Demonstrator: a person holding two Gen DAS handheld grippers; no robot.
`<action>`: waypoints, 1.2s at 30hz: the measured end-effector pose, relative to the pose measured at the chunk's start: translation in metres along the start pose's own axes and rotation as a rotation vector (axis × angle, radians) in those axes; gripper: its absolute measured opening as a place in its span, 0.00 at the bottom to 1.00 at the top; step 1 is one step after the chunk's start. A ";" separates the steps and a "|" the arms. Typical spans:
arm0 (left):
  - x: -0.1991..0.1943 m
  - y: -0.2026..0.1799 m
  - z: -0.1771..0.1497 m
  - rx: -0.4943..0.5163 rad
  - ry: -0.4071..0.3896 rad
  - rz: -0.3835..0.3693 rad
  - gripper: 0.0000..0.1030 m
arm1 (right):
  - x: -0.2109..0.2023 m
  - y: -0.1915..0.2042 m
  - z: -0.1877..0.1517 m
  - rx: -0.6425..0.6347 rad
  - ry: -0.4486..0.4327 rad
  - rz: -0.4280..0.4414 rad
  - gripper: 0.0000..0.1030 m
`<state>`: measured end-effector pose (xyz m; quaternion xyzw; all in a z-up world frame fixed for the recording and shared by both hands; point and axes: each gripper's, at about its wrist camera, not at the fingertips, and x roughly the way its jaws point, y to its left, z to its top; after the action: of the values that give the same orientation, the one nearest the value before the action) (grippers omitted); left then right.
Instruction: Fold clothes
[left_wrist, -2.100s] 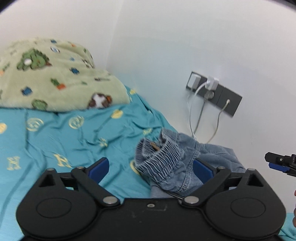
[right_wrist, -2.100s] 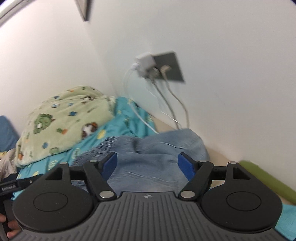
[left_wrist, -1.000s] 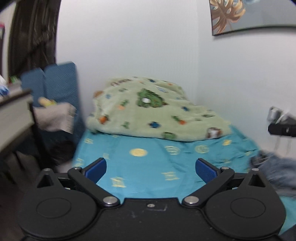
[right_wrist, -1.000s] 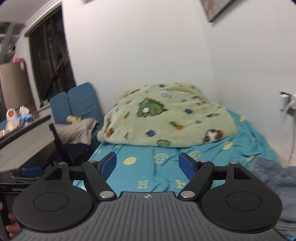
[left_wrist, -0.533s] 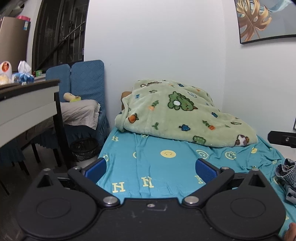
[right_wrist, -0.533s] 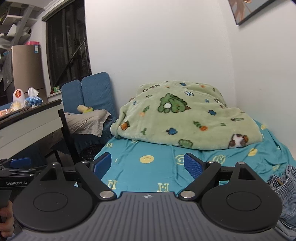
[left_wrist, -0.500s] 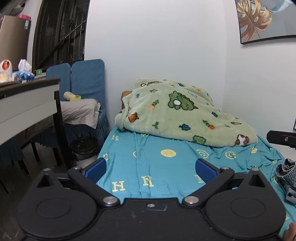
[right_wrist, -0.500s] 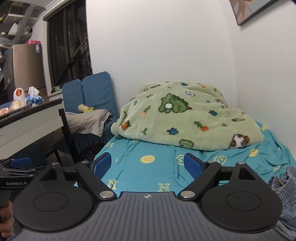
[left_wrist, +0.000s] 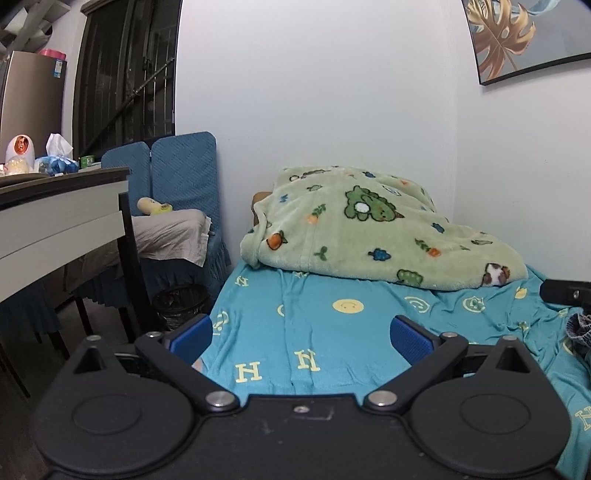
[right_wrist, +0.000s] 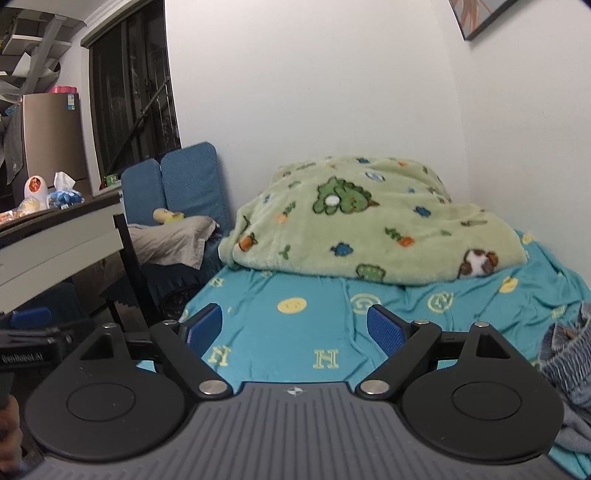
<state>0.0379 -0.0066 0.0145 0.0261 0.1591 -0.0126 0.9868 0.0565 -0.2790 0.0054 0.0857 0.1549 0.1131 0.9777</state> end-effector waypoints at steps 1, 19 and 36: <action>0.001 0.000 -0.001 -0.006 0.005 -0.002 1.00 | 0.001 -0.001 -0.002 0.005 0.010 -0.001 0.85; 0.003 -0.013 -0.010 -0.009 -0.010 -0.026 1.00 | 0.007 0.007 -0.008 -0.051 -0.021 -0.044 1.00; 0.015 -0.015 -0.014 -0.023 0.042 -0.015 1.00 | 0.021 0.005 -0.014 -0.052 0.037 -0.075 1.00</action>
<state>0.0469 -0.0210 -0.0046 0.0137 0.1799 -0.0176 0.9834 0.0702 -0.2674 -0.0128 0.0523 0.1729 0.0822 0.9801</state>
